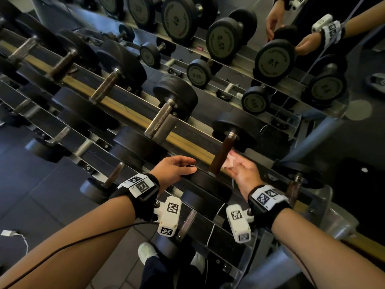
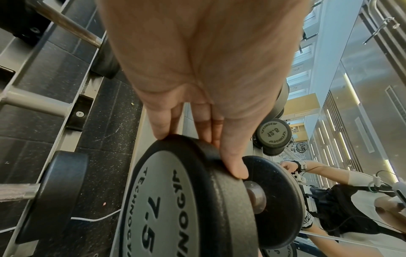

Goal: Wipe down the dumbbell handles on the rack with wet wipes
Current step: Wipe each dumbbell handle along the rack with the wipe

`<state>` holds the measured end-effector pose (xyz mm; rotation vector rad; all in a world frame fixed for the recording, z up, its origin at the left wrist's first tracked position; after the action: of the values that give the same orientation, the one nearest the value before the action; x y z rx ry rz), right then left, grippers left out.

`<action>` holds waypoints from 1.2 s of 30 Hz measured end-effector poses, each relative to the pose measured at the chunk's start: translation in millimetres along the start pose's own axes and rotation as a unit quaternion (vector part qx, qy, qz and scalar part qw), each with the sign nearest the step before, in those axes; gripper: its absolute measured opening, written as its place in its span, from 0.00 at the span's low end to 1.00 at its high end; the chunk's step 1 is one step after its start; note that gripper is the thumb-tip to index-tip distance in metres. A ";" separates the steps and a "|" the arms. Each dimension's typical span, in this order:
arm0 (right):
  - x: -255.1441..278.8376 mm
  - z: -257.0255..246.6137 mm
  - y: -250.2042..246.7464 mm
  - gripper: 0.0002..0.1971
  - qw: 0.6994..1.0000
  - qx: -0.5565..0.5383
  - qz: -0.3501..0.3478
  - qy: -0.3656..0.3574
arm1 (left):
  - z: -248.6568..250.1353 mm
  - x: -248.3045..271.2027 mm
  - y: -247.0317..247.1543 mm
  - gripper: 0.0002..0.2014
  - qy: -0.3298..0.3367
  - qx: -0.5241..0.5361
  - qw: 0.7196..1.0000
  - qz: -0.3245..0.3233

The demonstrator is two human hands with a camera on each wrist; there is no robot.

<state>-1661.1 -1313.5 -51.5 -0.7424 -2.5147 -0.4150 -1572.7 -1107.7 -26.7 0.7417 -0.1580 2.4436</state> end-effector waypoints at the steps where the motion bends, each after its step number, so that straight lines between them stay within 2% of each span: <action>1: 7.6 4.7 -1.0 0.19 1.000 0.015 -0.017 0.007 | 0.1 0.1 -0.1 0.12 -0.001 0.000 1.000 -0.002; 5: 20.9 -2.9 -9.3 0.20 0.993 0.096 -0.075 0.000 | 0.0 -0.3 -0.4 0.11 -0.001 -0.002 1.000 -0.005; 11: -11.2 -46.8 -14.6 0.16 0.995 0.063 0.038 -0.060 | -3.2 -2.7 -1.1 0.12 -0.002 0.006 1.000 -0.002; 16: -7.8 -13.7 -2.7 0.15 0.985 0.161 0.019 -0.066 | -7.4 -7.0 -1.7 0.12 -0.006 0.016 1.000 0.004; 20: 5.4 6.7 -1.6 0.18 0.986 0.153 0.003 -0.070 | -6.2 -8.7 -2.6 0.12 -0.010 0.006 1.000 -0.001; 25: 18.1 18.1 2.6 0.14 0.992 0.111 0.010 -0.053 | -5.5 -10.0 -2.8 0.10 0.000 0.001 1.000 -0.012; 30: 45.2 8.0 14.6 0.08 0.993 0.092 0.033 -0.061 | -4.3 -4.5 2.0 0.06 0.050 -0.054 0.997 -0.005; 31: 51.2 1.7 16.7 0.09 0.991 0.110 0.040 -0.062 | -2.8 -2.7 2.9 0.07 0.059 -0.070 0.996 -0.010; 34: 69.0 -22.0 26.3 0.11 0.978 0.188 0.049 -0.070 | 5.3 2.9 -1.1 0.17 0.095 -0.126 0.987 -0.022; 36: 85.2 -34.5 27.7 0.04 0.984 0.139 0.087 -0.076 | 7.8 9.5 -9.2 0.19 0.114 -0.155 0.981 -0.028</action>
<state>-1695.5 -1269.0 26.4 -0.8994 -2.5478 0.0551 -1570.4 -1097.5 -15.4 0.3229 -0.4105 2.3547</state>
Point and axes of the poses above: each hand's wrist, its own x-axis away from the middle knuckle, its own y-axis out of the palm, z = x × y, the point moved 4 cm from there along -x, towards the middle knuckle, and after that the axes turned 4 degrees about y, right-handed, at the moved point
